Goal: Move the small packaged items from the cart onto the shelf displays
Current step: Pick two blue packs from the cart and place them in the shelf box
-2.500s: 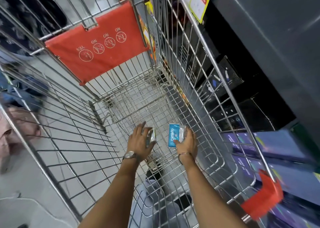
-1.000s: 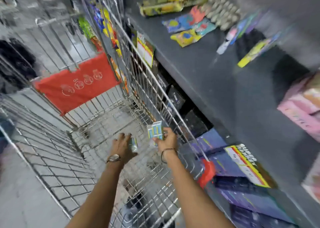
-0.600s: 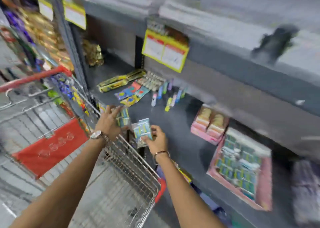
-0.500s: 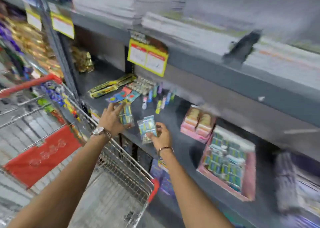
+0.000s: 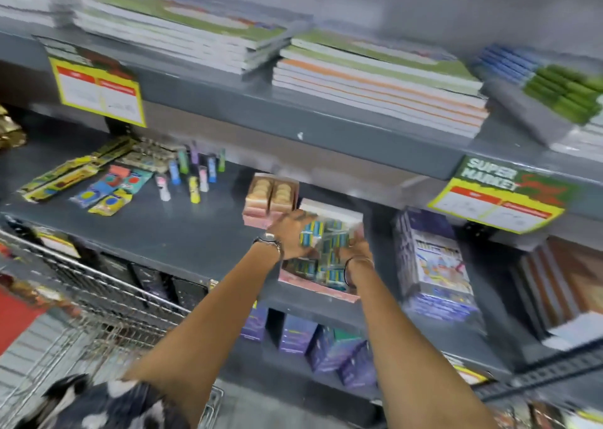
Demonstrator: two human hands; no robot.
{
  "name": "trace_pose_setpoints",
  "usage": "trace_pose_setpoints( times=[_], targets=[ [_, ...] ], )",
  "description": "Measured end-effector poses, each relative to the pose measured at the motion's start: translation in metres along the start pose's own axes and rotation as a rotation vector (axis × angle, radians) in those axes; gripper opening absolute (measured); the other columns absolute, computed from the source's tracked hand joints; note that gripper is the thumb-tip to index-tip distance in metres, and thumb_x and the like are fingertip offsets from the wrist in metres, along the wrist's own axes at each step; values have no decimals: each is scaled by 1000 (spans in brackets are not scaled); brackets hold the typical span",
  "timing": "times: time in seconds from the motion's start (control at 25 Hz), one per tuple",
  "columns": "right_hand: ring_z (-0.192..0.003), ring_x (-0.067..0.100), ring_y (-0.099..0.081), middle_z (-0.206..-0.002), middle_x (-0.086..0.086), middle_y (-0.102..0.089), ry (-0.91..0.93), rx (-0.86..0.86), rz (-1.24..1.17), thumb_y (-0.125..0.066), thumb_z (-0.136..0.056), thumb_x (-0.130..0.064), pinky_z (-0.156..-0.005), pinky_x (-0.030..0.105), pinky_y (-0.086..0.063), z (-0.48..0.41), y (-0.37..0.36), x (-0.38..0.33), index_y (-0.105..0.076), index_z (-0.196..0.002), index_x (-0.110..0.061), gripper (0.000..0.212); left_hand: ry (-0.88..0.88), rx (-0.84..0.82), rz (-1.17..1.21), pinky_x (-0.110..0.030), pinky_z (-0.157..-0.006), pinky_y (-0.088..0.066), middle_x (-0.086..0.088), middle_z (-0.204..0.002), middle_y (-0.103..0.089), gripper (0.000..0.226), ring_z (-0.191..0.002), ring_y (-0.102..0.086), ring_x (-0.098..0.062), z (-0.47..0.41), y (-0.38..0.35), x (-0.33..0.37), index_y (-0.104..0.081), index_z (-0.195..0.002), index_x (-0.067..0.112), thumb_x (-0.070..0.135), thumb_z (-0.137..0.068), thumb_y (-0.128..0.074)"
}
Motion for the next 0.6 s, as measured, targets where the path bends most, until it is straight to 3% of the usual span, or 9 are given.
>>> trace_pose_setpoints(
  times=[0.08, 0.2, 0.32, 0.44, 0.52, 0.6],
  targets=[
    [-107, 31, -63, -128, 17, -60, 2, -88, -2, -52, -83, 7, -85, 32, -49, 3, 7, 12, -17, -149, -20, 79, -76, -93, -97, -38, -112, -30, -9, -152, -28, 79, -137, -30, -29, -7, -18, 14, -26, -143, 25, 40, -78, -68],
    [-121, 32, -54, -145, 18, -44, -25, -127, 89, -47, -86, 7, -94, 35, -47, 8, 9, 11, -11, -149, -10, 74, -93, -191, -159, -37, -102, -40, -12, -150, -30, 66, -130, -40, -31, -11, -29, 16, -23, -143, 27, 12, -87, -54],
    [-135, 33, -37, -151, 15, -30, 13, -92, 381, -56, -87, -3, -105, 41, -41, 19, 7, 7, -9, -148, -11, 77, -96, -228, -228, -37, -109, -36, -9, -152, -27, 70, -133, -35, -31, -6, -26, 6, -21, -144, 27, 34, -86, -58],
    [-142, 30, -23, -155, 9, -23, 272, 7, 707, -55, -92, -21, -111, 41, -33, 37, 2, 13, -20, -146, -14, 65, -133, -128, -314, -40, -117, -20, 0, -157, -12, 68, -142, -18, -25, 3, -30, -2, -10, -145, 33, 52, -89, -43],
    [-146, 25, -13, -158, 4, -18, 414, -2, 790, -46, -96, -29, -117, 41, -23, 41, -2, 22, -23, -146, -17, 57, -181, -102, -280, -36, -118, -7, 1, -158, -5, 58, -145, -6, -19, 10, -40, -4, -4, -145, 30, 49, -95, -27],
    [-148, 23, -9, -160, 1, -16, 438, -15, 813, -34, -100, -31, -120, 39, -17, 42, -3, 36, -21, -148, -19, 51, -181, -94, -294, -34, -118, 0, 1, -158, -2, 52, -145, 0, -16, 18, -52, -8, -2, -145, 26, 41, -98, -19]
  ],
)
Point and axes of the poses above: each hand's wrist, its own z-axis away from the middle knuckle, its own y-axis out of the back of the hand, x = y × z, the point moved 1 cm from there along -z, towards the middle knuckle
